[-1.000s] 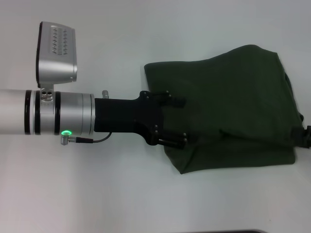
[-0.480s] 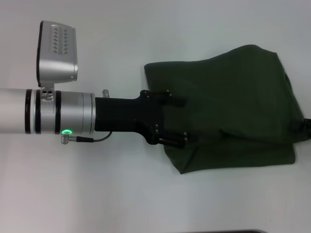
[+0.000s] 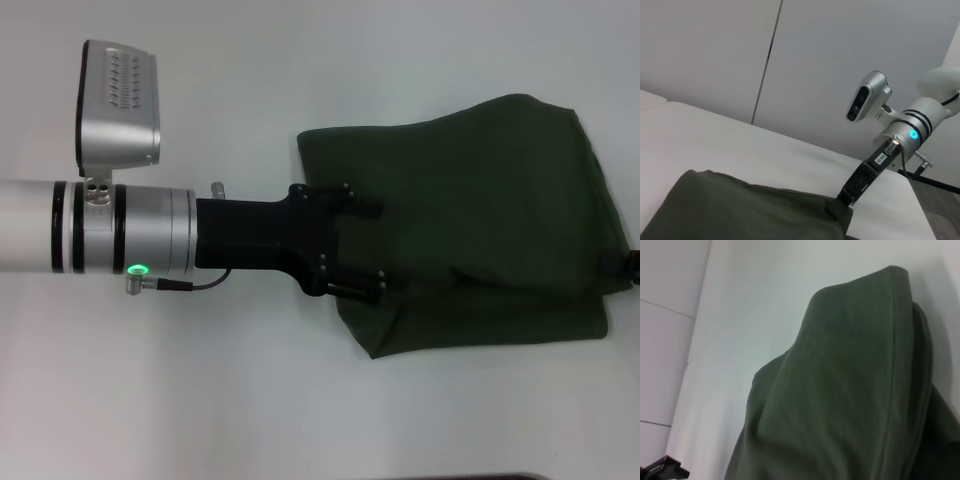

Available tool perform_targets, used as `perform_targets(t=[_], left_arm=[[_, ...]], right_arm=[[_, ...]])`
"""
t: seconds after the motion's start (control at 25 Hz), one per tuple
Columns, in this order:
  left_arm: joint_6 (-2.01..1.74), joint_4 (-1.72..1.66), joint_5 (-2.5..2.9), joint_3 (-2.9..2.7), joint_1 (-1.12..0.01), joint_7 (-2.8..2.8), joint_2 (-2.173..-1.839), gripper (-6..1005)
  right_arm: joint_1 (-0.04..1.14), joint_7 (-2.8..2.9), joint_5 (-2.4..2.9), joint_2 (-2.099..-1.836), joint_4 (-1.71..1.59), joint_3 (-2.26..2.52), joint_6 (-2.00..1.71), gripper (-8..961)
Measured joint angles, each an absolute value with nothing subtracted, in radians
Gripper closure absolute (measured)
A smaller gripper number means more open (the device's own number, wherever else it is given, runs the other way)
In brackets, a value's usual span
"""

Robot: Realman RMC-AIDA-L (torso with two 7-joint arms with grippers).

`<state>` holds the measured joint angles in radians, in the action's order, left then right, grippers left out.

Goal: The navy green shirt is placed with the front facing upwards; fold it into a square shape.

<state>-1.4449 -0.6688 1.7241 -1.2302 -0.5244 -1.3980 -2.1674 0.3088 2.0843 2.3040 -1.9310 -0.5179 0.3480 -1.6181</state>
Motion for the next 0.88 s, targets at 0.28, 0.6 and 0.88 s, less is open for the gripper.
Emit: perform_targets(t=[0.28, 0.6, 0.88], left_arm=[[-1.443, -0.669, 1.724, -1.23, -0.534, -1.402, -2.168, 47], [-1.444, -0.669, 1.724, -1.23, -0.544, -1.406, -2.169, 47], [-1.445, -0.667, 1.723, -1.23, -0.551, -1.408, -2.169, 47]], right_arm=[[0.318, 2.07, 2.301, -1.931, -0.527, 0.325, -1.685, 918], [0.357, 2.061, 2.299, -1.929, -0.53, 0.314, -1.752, 919], [0.368, 2.062, 2.262, -1.926, -0.57, 0.311, -1.811, 919]])
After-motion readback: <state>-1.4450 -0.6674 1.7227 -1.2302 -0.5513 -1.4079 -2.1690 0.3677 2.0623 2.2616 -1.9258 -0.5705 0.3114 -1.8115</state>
